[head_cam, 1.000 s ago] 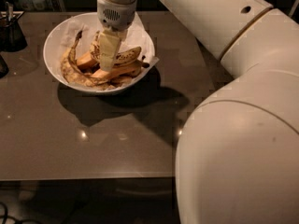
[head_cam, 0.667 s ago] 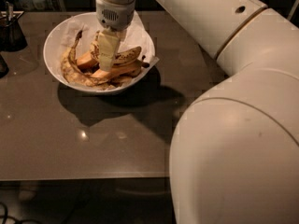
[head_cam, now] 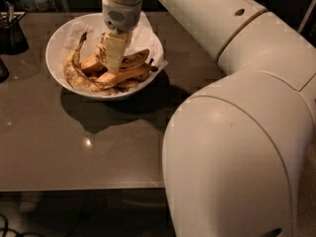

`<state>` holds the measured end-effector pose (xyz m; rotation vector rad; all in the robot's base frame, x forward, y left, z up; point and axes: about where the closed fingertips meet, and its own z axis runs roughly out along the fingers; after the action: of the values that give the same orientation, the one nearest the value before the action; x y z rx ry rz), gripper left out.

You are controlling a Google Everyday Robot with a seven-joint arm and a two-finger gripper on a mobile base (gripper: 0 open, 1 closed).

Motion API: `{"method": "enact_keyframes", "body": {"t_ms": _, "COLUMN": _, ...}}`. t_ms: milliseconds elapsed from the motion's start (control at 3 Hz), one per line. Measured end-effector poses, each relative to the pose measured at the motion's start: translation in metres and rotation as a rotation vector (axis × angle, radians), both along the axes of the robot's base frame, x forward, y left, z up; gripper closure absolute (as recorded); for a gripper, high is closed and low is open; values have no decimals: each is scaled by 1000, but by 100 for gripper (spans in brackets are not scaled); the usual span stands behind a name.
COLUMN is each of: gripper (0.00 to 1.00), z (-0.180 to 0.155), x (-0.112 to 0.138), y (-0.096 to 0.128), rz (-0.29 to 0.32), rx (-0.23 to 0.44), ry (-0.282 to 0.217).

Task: Pick banana from white bowl

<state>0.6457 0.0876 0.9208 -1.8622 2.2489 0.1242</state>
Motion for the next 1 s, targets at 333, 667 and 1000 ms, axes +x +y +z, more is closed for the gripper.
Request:
{"method": "enact_keyframes", "body": {"t_ms": 333, "gripper": 39, "z": -3, "x": 3, "y": 0, "rz": 0, "rx": 8, "ry": 8}}
{"method": "enact_keyframes", "body": {"t_ms": 667, "gripper": 39, "z": -6, "x": 4, "y": -2, "rz": 1, "rx": 18, "ry": 18}}
{"method": "enact_keyframes", "body": {"t_ms": 1000, "gripper": 37, "z": -9, "x": 3, "y": -3, "rz": 4, "rx": 26, "ry": 29}}
